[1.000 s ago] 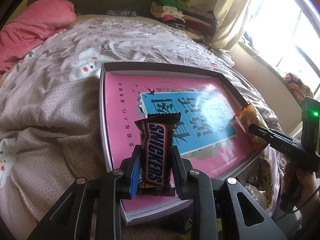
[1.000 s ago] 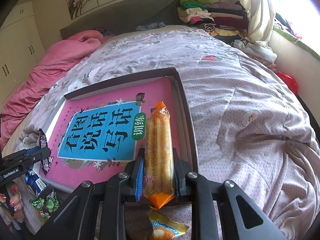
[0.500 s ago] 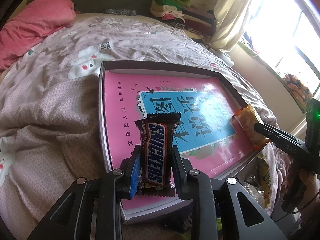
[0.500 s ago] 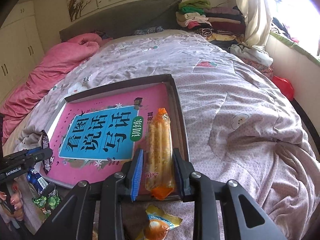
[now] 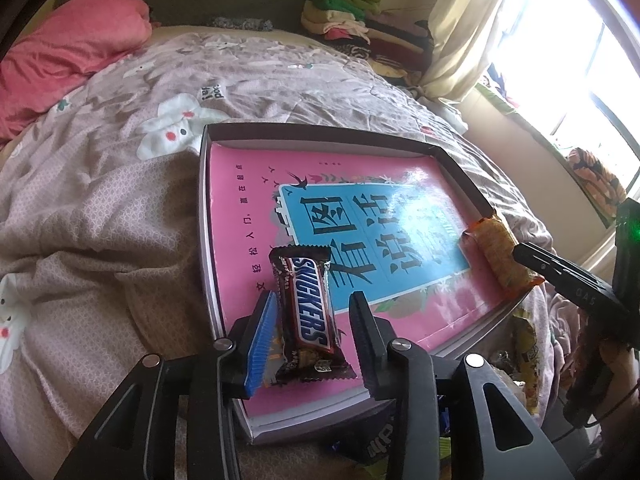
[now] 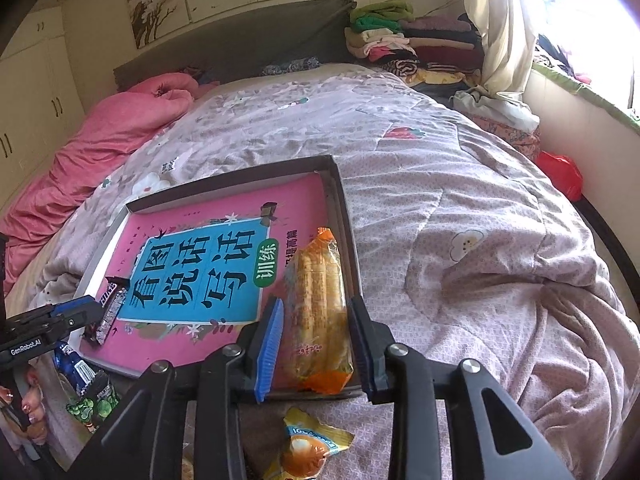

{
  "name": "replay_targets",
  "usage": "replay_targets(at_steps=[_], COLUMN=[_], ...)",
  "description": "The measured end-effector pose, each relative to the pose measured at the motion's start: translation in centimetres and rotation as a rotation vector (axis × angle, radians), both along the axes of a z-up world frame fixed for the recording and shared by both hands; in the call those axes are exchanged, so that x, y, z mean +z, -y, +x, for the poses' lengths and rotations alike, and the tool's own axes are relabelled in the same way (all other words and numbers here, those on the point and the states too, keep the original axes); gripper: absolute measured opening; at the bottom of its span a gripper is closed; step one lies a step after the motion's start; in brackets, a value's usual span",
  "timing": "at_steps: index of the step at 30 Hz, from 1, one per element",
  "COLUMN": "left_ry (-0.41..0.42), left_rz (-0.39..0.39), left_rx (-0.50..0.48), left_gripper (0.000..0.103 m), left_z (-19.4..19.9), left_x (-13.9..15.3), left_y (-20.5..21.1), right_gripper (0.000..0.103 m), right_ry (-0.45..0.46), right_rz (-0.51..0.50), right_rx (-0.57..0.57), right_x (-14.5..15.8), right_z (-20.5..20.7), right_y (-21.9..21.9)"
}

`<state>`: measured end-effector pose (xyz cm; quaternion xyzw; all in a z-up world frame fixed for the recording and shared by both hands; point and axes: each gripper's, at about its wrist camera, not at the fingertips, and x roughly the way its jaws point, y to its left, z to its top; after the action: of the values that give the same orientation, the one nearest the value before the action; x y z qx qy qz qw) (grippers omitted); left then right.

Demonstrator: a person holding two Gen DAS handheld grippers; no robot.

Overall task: Organize snacks
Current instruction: 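Release the Snickers bar in the tray while the right tool releases the snack stick, then withdraw both open tools from the tray back toward the snack pile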

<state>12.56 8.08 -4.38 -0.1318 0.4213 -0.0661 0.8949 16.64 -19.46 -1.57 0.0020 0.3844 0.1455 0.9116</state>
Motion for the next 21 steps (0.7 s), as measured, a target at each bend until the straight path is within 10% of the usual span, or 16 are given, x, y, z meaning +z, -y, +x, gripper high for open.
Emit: replay_targets(at_steps=[21], left_ry=[0.070], left_rz=[-0.025], left_rx=[0.021], left_gripper=[0.069], left_z=[-1.4], left_x=[3.2], left_y=[-0.8], right_gripper=[0.043], right_ry=[0.050], right_rz=[0.021], right_rx=[0.005], right_x=[1.8], right_z=[-1.2], right_y=[0.3])
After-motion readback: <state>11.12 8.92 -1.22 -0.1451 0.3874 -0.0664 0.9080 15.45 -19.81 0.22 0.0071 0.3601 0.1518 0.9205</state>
